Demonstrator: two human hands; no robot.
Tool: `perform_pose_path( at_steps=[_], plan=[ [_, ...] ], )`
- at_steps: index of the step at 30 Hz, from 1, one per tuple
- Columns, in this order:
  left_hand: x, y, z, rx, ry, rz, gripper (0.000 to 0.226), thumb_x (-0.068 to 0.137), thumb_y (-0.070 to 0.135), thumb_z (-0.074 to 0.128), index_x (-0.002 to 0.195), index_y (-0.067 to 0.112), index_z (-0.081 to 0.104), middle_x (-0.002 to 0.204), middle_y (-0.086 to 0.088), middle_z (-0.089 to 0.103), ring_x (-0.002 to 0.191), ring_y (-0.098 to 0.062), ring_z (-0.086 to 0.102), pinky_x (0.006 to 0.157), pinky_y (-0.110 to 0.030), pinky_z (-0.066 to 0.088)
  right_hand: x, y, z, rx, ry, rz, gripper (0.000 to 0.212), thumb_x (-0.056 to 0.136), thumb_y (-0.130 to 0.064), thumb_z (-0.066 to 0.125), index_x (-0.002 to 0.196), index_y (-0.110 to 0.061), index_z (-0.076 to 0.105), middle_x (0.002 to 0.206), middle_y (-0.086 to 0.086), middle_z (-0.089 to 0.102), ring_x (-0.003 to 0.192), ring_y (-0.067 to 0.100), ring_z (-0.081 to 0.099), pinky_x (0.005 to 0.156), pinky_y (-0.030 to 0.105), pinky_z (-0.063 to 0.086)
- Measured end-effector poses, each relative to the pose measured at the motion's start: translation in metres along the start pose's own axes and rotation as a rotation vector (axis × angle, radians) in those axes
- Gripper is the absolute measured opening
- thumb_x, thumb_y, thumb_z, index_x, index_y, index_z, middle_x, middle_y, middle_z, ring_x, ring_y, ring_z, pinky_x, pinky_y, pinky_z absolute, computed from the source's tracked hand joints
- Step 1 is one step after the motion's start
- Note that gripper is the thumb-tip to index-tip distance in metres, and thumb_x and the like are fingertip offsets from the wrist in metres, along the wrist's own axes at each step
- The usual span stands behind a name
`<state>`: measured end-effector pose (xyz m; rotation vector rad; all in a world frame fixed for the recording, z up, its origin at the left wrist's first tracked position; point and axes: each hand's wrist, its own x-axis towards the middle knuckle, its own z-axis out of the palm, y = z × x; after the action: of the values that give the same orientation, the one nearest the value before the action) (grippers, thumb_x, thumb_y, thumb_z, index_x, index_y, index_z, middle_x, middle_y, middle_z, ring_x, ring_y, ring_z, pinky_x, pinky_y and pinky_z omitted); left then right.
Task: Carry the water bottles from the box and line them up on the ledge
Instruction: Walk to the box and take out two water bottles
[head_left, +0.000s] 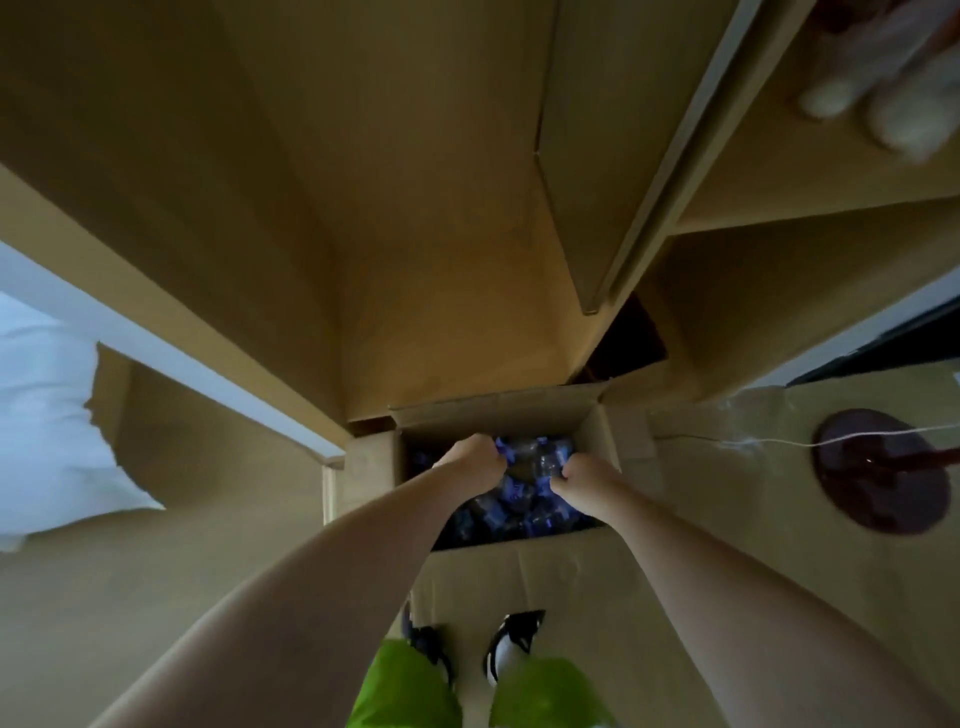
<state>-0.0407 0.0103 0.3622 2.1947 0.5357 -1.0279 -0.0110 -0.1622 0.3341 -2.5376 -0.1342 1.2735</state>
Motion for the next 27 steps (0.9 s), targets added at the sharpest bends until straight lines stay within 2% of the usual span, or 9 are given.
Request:
perform_pose_path(
  at_steps=[5,7,9,13,15,18,20,23,27],
  plan=[
    [0.027,-0.014,0.02,-0.105,-0.023,-0.063,0.031,0.101,0.025,0.041,0.077,0.012,0.056,0.068,-0.002,0.05,0.057,-0.014,0.046,0.051,-0.027,0.035,0.033,0.018,0.01,-0.079,-0.042,-0.022,0.05,0.099,-0.027,0.05,0.065,-0.025,0.013,0.058,-0.002,0.029,0.048,0.013,0.031,0.051,0.029,0.031],
    [0.04,-0.021,0.027,-0.119,-0.043,-0.071,0.034,0.102,0.025,0.039,0.092,0.002,0.063,0.068,-0.005,0.051,0.058,-0.017,0.049,0.052,-0.029,0.037,0.044,0.026,0.017,-0.124,-0.059,-0.01,0.046,0.098,-0.024,0.05,0.064,-0.023,0.02,0.062,-0.002,0.027,0.052,0.013,0.03,0.05,0.028,0.025],
    [0.056,-0.03,0.039,-0.118,-0.053,-0.086,0.033,0.103,0.022,0.038,0.11,0.0,0.061,0.083,-0.012,0.058,0.074,-0.024,0.056,0.06,-0.032,0.042,0.058,0.037,0.027,-0.188,-0.069,-0.008,0.038,0.099,-0.021,0.049,0.067,-0.02,0.027,0.067,-0.002,0.028,0.057,0.013,0.03,0.051,0.027,0.023],
    [0.101,-0.049,0.071,-0.201,-0.034,-0.155,0.026,0.101,0.02,0.04,0.108,0.004,0.059,0.096,-0.014,0.059,0.082,-0.024,0.054,0.064,-0.03,0.039,0.101,0.064,0.052,-0.302,-0.141,-0.018,0.009,0.1,-0.021,0.046,0.099,-0.012,0.047,0.083,0.0,0.044,0.076,0.017,0.045,0.059,0.026,0.032],
    [0.128,-0.058,0.093,-0.238,-0.028,-0.181,0.025,0.1,0.019,0.04,0.109,0.006,0.059,0.102,-0.015,0.061,0.085,-0.026,0.054,0.068,-0.03,0.039,0.131,0.078,0.066,-0.332,-0.18,-0.011,0.022,0.1,-0.021,0.046,0.118,-0.009,0.051,0.106,0.006,0.056,0.091,0.021,0.054,0.072,0.029,0.042],
    [0.168,-0.072,0.133,-0.309,-0.013,-0.225,0.028,0.099,0.018,0.038,0.114,0.007,0.058,0.103,-0.016,0.063,0.09,-0.031,0.058,0.073,-0.034,0.045,0.18,0.097,0.089,-0.376,-0.214,-0.016,0.029,0.099,-0.018,0.049,0.126,-0.009,0.052,0.127,0.01,0.055,0.112,0.027,0.057,0.092,0.037,0.049],
    [0.198,-0.082,0.157,-0.318,0.0,-0.255,0.029,0.099,0.02,0.039,0.114,0.007,0.06,0.108,-0.016,0.064,0.095,-0.032,0.06,0.078,-0.035,0.048,0.214,0.112,0.105,-0.432,-0.211,-0.046,0.029,0.096,-0.015,0.052,0.125,-0.01,0.054,0.13,0.01,0.055,0.118,0.029,0.054,0.095,0.038,0.048],
    [0.25,-0.093,0.189,-0.359,0.041,-0.308,0.028,0.099,0.019,0.04,0.111,0.006,0.062,0.11,-0.015,0.064,0.089,-0.026,0.056,0.073,-0.031,0.043,0.264,0.135,0.124,-0.538,-0.231,-0.139,0.027,0.093,-0.009,0.053,0.12,-0.009,0.054,0.129,0.011,0.054,0.12,0.031,0.051,0.094,0.039,0.047],
    [0.314,-0.099,0.224,-0.364,0.004,-0.332,0.026,0.1,0.012,0.037,0.107,0.0,0.06,0.109,-0.02,0.063,0.092,-0.032,0.058,0.07,-0.034,0.041,0.335,0.163,0.153,-0.645,-0.26,-0.227,0.044,0.091,-0.007,0.056,0.133,-0.013,0.047,0.136,0.007,0.047,0.129,0.029,0.042,0.103,0.044,0.043]
  ],
)
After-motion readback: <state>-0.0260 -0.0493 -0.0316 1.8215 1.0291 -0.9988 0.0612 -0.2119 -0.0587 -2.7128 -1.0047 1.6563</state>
